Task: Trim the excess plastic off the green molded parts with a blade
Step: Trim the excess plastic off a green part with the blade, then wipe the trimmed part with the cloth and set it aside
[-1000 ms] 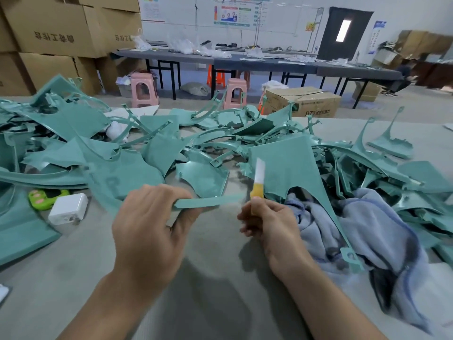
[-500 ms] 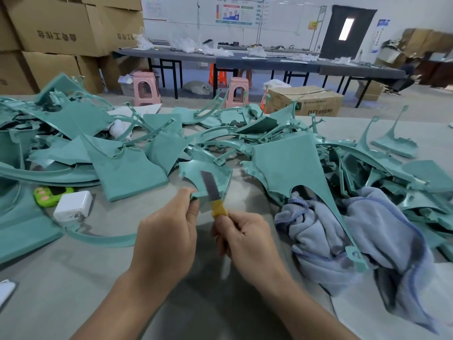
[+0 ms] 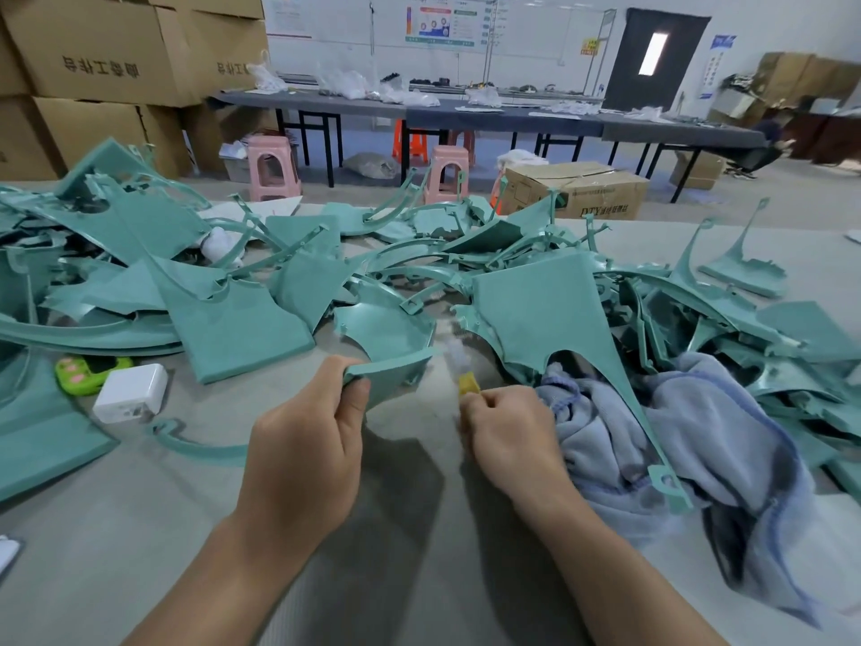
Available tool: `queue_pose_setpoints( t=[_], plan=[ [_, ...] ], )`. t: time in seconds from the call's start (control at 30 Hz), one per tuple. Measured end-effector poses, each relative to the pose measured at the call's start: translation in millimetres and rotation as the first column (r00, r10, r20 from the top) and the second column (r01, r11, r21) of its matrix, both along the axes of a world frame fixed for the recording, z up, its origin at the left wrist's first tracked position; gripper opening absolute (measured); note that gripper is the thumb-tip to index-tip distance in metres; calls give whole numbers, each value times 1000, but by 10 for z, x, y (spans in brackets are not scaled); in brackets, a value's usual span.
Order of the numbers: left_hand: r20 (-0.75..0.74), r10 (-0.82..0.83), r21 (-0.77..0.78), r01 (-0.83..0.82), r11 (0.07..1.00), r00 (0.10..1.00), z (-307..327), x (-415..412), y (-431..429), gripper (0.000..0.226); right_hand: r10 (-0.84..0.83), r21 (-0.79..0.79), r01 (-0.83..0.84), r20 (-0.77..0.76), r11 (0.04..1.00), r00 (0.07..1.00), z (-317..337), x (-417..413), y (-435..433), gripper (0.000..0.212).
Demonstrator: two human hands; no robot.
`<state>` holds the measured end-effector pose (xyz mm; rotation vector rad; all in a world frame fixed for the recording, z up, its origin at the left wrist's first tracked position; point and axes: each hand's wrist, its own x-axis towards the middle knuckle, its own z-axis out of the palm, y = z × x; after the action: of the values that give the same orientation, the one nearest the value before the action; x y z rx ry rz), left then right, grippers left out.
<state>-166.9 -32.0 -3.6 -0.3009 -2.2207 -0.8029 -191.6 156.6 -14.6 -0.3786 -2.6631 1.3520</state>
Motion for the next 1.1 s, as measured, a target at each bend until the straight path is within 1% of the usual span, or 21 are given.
queue_pose_setpoints(
  t=[0.13,0.17,0.23,0.27,0.3,0.33,0.4,0.5,0.53,0.6,0.67,0.7,0.73,0.8,0.83,0.87,0.93,0.97,1.03,1.07,1.1],
  plan=[
    [-113,-123,-120,109,987,986,9,44,19,23,78,-155,-75,13,985,997,26,55,140,48],
    [-130,-171,-164,149,975,977,18,50,19,25,51,-91,-51,-1,995,999,21,58,149,53],
    [-156,-278,-292,225,930,948,38,51,32,27,-113,110,126,-118,986,987,23,45,180,56],
    [-171,-331,-364,253,896,928,43,44,41,25,-172,90,188,-159,978,972,45,45,190,57],
    [-182,-379,-423,276,863,907,45,38,48,24,-183,-48,178,-126,983,975,64,40,193,61],
    [-184,-419,-466,296,834,889,45,32,55,24,-149,-263,131,-49,956,988,74,34,184,63],
    [-164,-472,-516,332,790,866,48,23,55,27,-11,-619,95,137,780,990,104,47,156,50],
    [-148,-481,-524,344,779,864,16,27,57,26,142,-883,119,204,455,969,177,64,142,21],
    [-166,-444,-483,320,815,880,0,24,68,28,135,-930,124,180,347,974,195,56,143,18],
    [-193,-257,-278,198,940,947,7,3,75,41,86,-979,115,131,167,988,222,43,140,18],
    [-53,-78,18,79,997,996,75,-7,66,69,97,-994,101,106,48,990,246,62,120,15],
    [59,-116,162,105,981,991,98,4,79,80,129,-995,94,96,20,987,253,84,90,16],
    [147,-233,307,180,935,961,80,15,105,84,171,-996,88,90,16,981,255,115,46,19],
    [218,-484,525,316,790,848,4,59,221,72,252,-993,98,112,68,961,212,178,-73,26],
    [212,-526,599,316,736,824,-37,86,296,53,307,-989,94,125,114,944,186,212,-134,26],
    [173,-505,685,265,679,846,-63,103,370,32,375,-979,67,136,191,917,174,245,-189,21],
    [94,-329,831,108,546,940,-81,78,442,6,506,-876,-113,160,468,847,187,305,-252,23],
    [89,-222,860,38,509,971,-75,52,435,14,533,-734,-247,181,632,826,191,314,-236,31],
    [116,-128,858,-35,512,985,-70,-6,356,22,467,-218,-428,182,877,865,253,301,-111,34],
    [143,-119,825,-52,563,982,-65,-5,323,22,386,77,-397,123,915,914,315,300,8,27],
    [167,-123,784,-57,618,978,-62,6,298,23,321,298,-322,51,899,946,387,305,143,21]
  ],
)
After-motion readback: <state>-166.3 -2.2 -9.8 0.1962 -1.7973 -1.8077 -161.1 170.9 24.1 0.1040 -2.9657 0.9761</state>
